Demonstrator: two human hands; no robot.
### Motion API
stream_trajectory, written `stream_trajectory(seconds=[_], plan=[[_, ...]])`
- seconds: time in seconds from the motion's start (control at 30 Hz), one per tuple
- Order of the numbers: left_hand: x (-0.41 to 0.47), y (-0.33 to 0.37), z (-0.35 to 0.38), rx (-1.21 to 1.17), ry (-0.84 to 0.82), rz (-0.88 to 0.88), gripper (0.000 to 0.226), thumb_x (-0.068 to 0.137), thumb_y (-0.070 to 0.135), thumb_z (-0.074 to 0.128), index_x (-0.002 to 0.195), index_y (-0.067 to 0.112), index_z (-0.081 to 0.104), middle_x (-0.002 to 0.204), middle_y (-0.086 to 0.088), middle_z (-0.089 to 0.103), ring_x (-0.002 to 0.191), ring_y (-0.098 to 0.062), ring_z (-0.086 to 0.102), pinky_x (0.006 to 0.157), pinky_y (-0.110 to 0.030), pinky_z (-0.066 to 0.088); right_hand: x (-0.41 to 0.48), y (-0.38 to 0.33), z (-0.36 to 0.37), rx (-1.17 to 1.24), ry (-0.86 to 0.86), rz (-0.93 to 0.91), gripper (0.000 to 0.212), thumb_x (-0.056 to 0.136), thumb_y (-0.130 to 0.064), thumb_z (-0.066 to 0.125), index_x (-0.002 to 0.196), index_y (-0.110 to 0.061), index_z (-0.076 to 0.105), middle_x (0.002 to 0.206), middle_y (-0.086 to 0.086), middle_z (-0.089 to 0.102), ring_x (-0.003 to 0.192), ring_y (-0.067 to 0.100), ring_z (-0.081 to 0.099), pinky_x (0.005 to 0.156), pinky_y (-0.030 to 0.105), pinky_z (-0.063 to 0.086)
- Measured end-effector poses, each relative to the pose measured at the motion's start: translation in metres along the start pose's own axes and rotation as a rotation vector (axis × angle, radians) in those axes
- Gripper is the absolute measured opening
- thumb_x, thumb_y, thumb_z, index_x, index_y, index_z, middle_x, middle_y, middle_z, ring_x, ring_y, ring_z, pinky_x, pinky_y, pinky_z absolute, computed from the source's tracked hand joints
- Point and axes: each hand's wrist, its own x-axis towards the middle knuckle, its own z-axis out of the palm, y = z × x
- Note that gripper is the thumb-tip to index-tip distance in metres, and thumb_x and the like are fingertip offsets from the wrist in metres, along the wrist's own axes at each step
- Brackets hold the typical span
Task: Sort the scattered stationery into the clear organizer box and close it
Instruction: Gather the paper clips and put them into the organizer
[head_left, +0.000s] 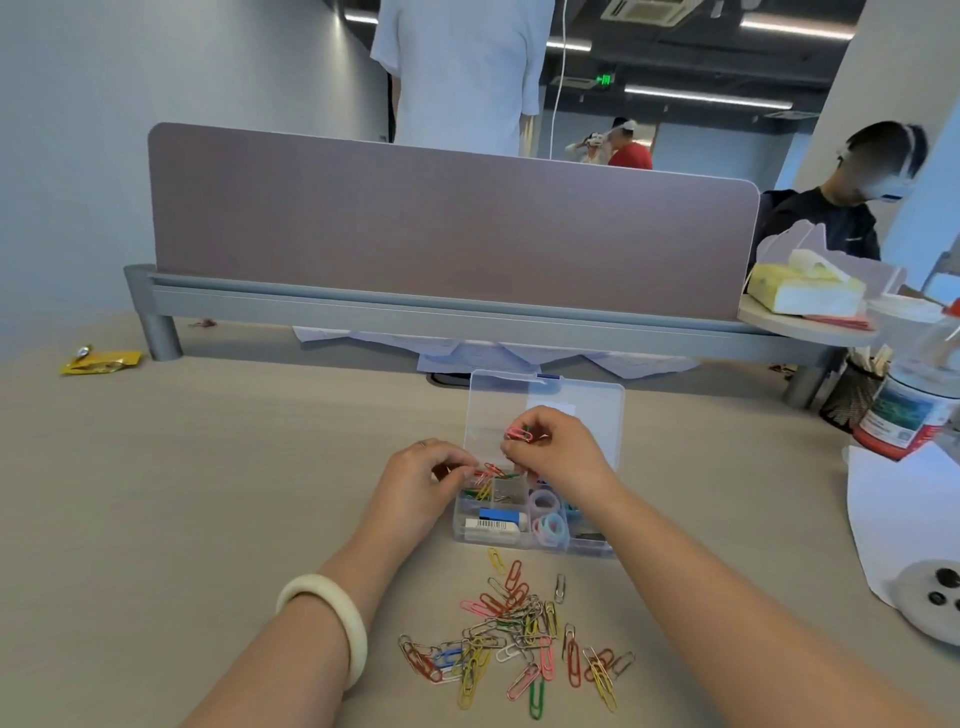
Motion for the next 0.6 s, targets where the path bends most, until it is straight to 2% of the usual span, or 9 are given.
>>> stream_trajectory(seconds=[0.1, 0.2, 0.3, 0.47, 0.6], plan=[[0.001, -0.001, 0.000, -0.013, 0.032, 0.008, 0.011, 0.080, 0.011, 0.063, 0.087, 0.016, 0.071, 0.080, 0.009, 0.061, 0.073, 0.001, 0.052, 0.062, 0.000, 0.036, 0.008, 0.005, 0.008, -0.128, -0.044, -0.012, 0.010, 0.079, -0.016, 0.067, 0.087, -0.017, 0.061, 0.082, -0.003, 0.062, 0.081, 0.016, 0.062, 0.074, 0.030, 0.055], [0.001, -0.002, 0.000, -0.020, 0.039, 0.011, 0.011, 0.080, 0.010, 0.063, 0.086, 0.015, 0.071, 0.077, 0.010, 0.060, 0.071, 0.001, 0.052, 0.062, 0.001, 0.036, 0.007, 0.005, 0.009, -0.242, -0.109, -0.048, 0.015, 0.079, -0.019, 0.068, 0.093, -0.018, 0.063, 0.088, -0.003, 0.063, 0.086, 0.014, 0.060, 0.080, 0.029, 0.053], [0.002, -0.002, 0.001, -0.026, 0.032, 0.016, 0.011, 0.079, 0.008, 0.063, 0.085, 0.013, 0.071, 0.077, 0.007, 0.060, 0.069, 0.000, 0.052, 0.061, 0.000, 0.036, 0.005, 0.003, 0.006, -0.253, -0.139, -0.055, 0.019, 0.081, -0.017, 0.067, 0.099, -0.018, 0.065, 0.096, 0.000, 0.066, 0.088, 0.013, 0.060, 0.082, 0.026, 0.052], [0.000, -0.001, 0.000, -0.021, 0.028, 0.003, 0.011, 0.080, 0.010, 0.062, 0.086, 0.015, 0.071, 0.080, 0.006, 0.062, 0.071, -0.001, 0.053, 0.060, -0.002, 0.037, 0.003, 0.002, 0.003, -0.258, -0.149, -0.072, 0.019, 0.085, -0.010, 0.060, 0.101, -0.017, 0.067, 0.101, -0.002, 0.069, 0.087, 0.006, 0.060, 0.077, 0.016, 0.047], [-0.004, 0.003, 0.000, -0.010, 0.013, -0.005, 0.012, 0.081, 0.010, 0.062, 0.088, 0.016, 0.070, 0.081, 0.006, 0.061, 0.073, -0.002, 0.052, 0.063, -0.007, 0.038, -0.001, 0.004, -0.001, -0.113, -0.138, -0.060, 0.024, 0.089, -0.006, 0.052, 0.108, -0.016, 0.064, 0.101, 0.000, 0.069, 0.089, 0.004, 0.063, 0.078, 0.016, 0.052]])
